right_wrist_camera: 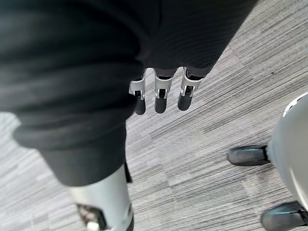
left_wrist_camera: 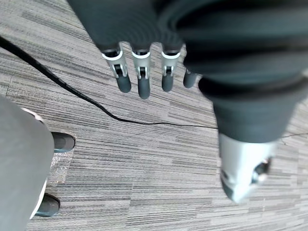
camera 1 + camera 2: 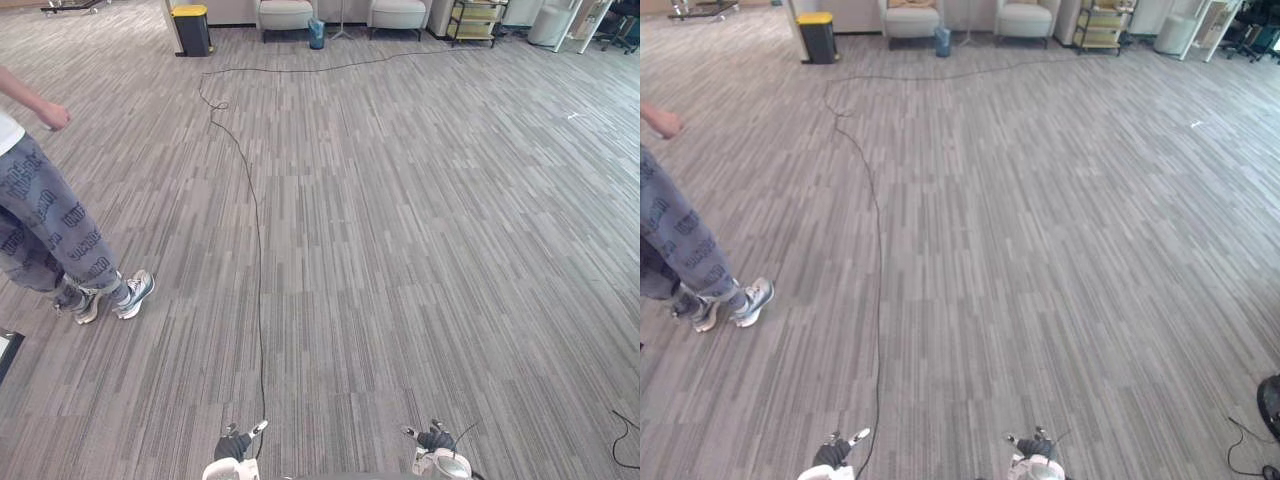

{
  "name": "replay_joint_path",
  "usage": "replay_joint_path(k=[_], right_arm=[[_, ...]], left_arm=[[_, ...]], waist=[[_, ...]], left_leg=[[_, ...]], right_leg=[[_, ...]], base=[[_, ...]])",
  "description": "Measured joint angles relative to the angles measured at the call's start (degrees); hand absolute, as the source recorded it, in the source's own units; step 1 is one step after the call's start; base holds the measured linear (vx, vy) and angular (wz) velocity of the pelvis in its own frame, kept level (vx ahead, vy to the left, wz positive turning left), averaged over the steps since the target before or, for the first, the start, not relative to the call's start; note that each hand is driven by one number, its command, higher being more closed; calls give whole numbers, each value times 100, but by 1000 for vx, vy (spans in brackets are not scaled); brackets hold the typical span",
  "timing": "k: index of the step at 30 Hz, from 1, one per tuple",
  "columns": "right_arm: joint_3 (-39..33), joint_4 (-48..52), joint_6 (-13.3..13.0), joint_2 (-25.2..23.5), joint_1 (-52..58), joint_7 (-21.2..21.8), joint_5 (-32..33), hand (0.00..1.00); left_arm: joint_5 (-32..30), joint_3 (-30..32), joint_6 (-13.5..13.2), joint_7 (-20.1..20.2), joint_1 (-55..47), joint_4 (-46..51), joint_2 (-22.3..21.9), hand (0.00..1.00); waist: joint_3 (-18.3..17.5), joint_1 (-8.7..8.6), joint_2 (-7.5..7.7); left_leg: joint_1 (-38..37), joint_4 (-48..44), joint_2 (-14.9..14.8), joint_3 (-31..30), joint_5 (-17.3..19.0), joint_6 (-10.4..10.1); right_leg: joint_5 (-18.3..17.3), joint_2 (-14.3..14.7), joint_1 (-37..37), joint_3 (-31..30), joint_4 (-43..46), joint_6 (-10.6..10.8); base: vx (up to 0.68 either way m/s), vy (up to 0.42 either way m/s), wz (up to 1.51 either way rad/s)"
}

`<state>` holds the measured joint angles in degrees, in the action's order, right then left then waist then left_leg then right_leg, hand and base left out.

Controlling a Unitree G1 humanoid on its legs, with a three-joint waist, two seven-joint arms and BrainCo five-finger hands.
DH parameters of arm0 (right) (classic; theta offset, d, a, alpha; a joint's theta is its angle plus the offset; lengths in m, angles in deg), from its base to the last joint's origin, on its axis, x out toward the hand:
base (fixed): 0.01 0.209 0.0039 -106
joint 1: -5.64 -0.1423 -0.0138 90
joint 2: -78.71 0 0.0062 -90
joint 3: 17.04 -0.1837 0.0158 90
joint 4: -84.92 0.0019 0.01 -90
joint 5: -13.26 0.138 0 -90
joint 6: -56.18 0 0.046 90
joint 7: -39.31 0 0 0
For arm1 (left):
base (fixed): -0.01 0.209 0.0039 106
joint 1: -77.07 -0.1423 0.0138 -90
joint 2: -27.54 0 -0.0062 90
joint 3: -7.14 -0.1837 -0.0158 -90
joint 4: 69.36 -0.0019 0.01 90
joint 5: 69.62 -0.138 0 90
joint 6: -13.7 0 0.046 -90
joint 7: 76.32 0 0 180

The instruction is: Pick up cushions and gather them together orderly.

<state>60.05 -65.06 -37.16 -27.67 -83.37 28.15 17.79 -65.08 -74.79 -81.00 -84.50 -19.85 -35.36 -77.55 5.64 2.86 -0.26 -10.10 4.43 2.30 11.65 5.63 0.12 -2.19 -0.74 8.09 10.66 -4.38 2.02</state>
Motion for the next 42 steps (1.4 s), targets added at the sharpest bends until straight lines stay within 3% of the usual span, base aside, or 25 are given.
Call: replay_joint_path(k=[11, 36, 39, 42], right_arm=[[-85, -199, 44, 49, -100, 60, 67, 0], [-265, -145, 76, 49, -102, 112, 114, 0], [-263, 59, 82, 30, -96, 110, 119, 0], [-263, 134, 71, 28, -82, 105, 141, 0]], left_arm=[[-110, 455, 9, 54, 125, -181, -68, 0], [-440, 455, 23, 83, 195, -186, -134, 0], [-446, 609, 66, 79, 278, -158, -129, 0], [-429, 776, 161, 70, 328, -16, -159, 0]], waist=[[125, 1, 13], [210, 2, -88], [325, 1, -52], [405, -3, -52]], left_leg=[[-37, 14, 14, 12, -1, 2], [-25, 27, -38, 149, 5, -2], [270, -439, -121, 205, 224, -46], [954, -1878, -358, 195, 961, -103]], right_leg=[[0, -15, 26, -19, 4, 0], [-34, 26, -48, -94, 75, -31], [-391, -1, -459, -138, 766, -104], [-1000, -48, -910, -91, 1733, -194]], base=[[-41, -19, -1], [-35, -24, -2], [-21, -48, -11], [24, -93, 7]])
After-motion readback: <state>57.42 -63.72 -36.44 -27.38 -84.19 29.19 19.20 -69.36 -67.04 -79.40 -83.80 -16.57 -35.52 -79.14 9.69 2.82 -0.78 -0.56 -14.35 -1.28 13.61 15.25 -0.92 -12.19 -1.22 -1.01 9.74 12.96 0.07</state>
